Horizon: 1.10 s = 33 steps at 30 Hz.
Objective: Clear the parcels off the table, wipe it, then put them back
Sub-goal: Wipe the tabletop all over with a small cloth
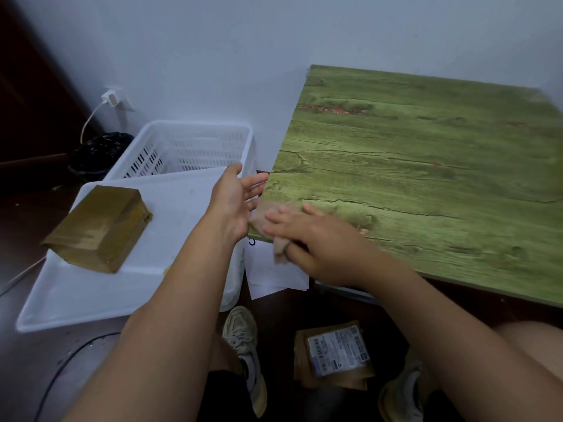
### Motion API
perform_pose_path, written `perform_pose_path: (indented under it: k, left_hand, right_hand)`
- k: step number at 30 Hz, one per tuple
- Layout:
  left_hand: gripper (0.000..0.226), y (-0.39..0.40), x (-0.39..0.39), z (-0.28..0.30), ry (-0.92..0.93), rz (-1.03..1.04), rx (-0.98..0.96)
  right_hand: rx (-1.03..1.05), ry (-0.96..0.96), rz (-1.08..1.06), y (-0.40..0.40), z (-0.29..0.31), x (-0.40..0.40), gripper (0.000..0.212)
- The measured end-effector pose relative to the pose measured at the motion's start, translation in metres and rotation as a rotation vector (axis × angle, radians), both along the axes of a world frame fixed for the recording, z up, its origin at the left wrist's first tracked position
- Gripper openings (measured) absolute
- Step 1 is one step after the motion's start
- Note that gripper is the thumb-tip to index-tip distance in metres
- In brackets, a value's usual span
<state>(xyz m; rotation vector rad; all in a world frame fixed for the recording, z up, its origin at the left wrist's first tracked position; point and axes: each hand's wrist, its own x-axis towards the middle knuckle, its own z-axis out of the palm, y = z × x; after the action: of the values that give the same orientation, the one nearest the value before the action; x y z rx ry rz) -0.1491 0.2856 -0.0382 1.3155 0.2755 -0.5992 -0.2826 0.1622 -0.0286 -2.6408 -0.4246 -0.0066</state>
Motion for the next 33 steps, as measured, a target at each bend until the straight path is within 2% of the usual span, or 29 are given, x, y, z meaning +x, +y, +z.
perform_pose_path:
  k: [2, 6, 8, 14, 17, 20, 22, 24, 29, 31, 33]
  left_hand:
    - [0.053, 0.000, 0.001, -0.001, -0.001, -0.004, -0.004]
    - [0.050, -0.003, -0.001, -0.002, -0.058, 0.032, 0.009]
    - [0.048, -0.006, -0.002, -0.002, -0.049, 0.059, -0.004]
    - [0.047, -0.005, 0.002, -0.002, -0.019, 0.058, -0.004]
    - [0.048, -0.003, 0.002, -0.002, -0.034, 0.033, 0.014]
    - [0.044, -0.004, 0.000, -0.002, -0.063, 0.029, 0.015]
    - [0.040, -0.006, -0.004, -0.001, -0.064, 0.036, 0.028]
    - [0.039, -0.007, -0.006, 0.000, -0.057, 0.049, 0.038]
    - [0.036, -0.009, -0.005, 0.001, -0.059, 0.057, 0.045]
    - [0.032, -0.009, -0.006, 0.002, -0.065, 0.044, 0.055]
    - [0.026, -0.008, -0.008, 0.002, -0.078, 0.037, 0.063]
  right_hand:
    - [0.011, 0.036, 0.027, -0.008, 0.002, -0.005, 0.048]
    - [0.002, -0.026, -0.232, -0.029, 0.007, 0.003, 0.047]
    - [-0.073, -0.083, -0.267, -0.021, 0.005, 0.012, 0.043]
    - [-0.092, -0.117, -0.067, 0.020, -0.005, 0.010, 0.024]
    - [-0.089, -0.090, -0.036, 0.009, -0.001, -0.006, 0.036]
    - [-0.108, -0.056, -0.178, -0.018, 0.007, -0.007, 0.036]
    - [-0.123, -0.101, -0.308, -0.030, 0.008, 0.001, 0.029]
    - [-0.145, -0.147, -0.354, -0.025, 0.006, 0.012, 0.032]
    - [-0.088, -0.076, -0.058, 0.009, -0.004, 0.006, 0.042]
    - [-0.064, -0.086, -0.014, 0.004, 0.000, -0.007, 0.042]
    - [-0.067, -0.097, -0.058, -0.010, 0.007, -0.014, 0.041]
